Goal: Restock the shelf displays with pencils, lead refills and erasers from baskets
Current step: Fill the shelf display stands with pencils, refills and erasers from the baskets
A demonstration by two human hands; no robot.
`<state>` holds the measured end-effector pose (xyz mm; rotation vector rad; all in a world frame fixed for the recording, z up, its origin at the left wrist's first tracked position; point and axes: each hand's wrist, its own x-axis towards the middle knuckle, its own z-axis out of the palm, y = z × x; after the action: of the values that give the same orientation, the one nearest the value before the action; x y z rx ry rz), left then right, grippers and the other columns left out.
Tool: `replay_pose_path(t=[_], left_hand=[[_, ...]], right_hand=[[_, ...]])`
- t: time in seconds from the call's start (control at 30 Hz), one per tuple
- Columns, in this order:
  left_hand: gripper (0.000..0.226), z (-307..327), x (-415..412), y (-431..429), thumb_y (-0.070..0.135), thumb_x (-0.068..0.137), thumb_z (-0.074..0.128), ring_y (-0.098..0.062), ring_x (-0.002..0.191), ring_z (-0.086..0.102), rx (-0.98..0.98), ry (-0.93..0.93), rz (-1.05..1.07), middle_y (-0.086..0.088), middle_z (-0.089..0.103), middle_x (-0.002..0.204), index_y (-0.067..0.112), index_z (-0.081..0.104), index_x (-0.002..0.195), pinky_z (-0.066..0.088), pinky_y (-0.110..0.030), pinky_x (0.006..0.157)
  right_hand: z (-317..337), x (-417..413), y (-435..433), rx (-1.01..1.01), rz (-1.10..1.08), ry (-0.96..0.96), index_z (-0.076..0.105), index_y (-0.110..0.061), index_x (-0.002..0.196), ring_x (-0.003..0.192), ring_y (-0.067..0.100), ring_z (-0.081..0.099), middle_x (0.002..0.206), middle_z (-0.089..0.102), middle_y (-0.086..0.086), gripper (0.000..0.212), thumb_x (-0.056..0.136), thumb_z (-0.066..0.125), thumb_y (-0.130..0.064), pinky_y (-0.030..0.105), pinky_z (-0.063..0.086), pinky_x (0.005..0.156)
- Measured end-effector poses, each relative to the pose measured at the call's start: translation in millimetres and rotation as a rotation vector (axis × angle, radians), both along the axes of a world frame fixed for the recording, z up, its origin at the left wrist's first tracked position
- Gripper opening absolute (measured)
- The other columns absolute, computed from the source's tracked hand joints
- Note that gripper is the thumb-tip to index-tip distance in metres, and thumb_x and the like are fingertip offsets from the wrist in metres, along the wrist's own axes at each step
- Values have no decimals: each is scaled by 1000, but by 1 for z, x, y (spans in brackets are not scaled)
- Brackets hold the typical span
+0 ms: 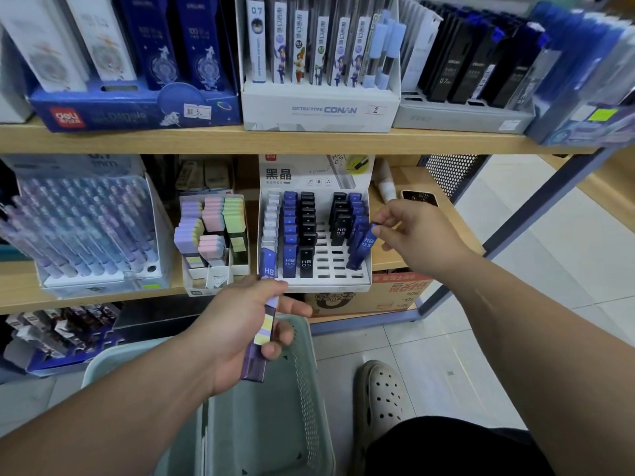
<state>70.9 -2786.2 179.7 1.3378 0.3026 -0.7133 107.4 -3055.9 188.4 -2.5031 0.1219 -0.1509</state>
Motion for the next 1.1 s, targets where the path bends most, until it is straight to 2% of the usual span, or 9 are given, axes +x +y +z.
replay_pose_path(t=[0.17,0.33,0.53,0.6,0.7,0.8,0.9,0.97,1.1], left_hand=[[14,-2,1,1,20,100,58,-24,52,62,23,-41,-2,-16,76,96,10,55,110,36,-22,36],[21,-2,2,2,21,93,68,-24,63,70,43,-91,-3,-13,76,88,7,65,109,47,-28,43],[26,1,2,0,31,97,61,-24,53,61,8,-105,-30,-10,65,71,6,67,101,51,-30,47],[28,0,1,0,33,99,58,-24,51,58,-6,-98,-29,-10,63,70,7,68,100,51,-31,48],[33,-1,2,1,36,99,56,-24,49,52,-28,-84,-23,-12,61,70,5,69,103,47,-30,47],[35,0,1,2,35,100,54,-22,47,48,-28,-97,-13,-11,60,69,4,70,106,41,-27,43],[34,0,2,2,34,101,54,-20,47,43,-29,-92,6,-10,57,69,5,70,108,37,-25,41],[31,-1,2,2,33,100,56,-21,47,43,-32,-76,24,-12,58,70,6,64,113,36,-25,41],[15,0,1,2,24,101,52,-22,47,44,-64,-87,33,-13,57,70,9,55,101,34,-25,43]], right_hand=[[-2,3,-1,-130,72,-64,65,-34,92,75,10,64,85,65,-15,11,93,70,-24,23,38,62],[2,4,-6,-220,124,-97,74,-22,95,68,-1,56,73,57,-25,4,91,73,-22,19,36,58],[2,2,-4,-321,182,-141,77,-17,97,63,-5,48,82,65,-10,8,90,74,-19,17,34,59],[1,4,0,-326,142,-157,79,-17,97,66,2,50,88,73,-4,9,90,74,-20,24,40,64],[2,6,4,-327,89,-141,81,-17,99,81,16,63,94,76,-1,12,89,76,-21,30,49,74],[5,5,7,-325,95,-151,81,-16,99,86,21,68,96,77,0,13,87,77,-20,35,53,78],[6,3,10,-355,137,-141,81,-18,96,79,17,66,93,77,-2,11,85,79,-20,36,55,75],[4,1,9,-401,142,-112,79,-21,93,75,15,63,87,75,-5,8,85,79,-22,35,54,72],[3,1,12,-424,106,-98,76,-22,83,79,21,65,87,70,-4,6,84,79,-26,35,52,69]])
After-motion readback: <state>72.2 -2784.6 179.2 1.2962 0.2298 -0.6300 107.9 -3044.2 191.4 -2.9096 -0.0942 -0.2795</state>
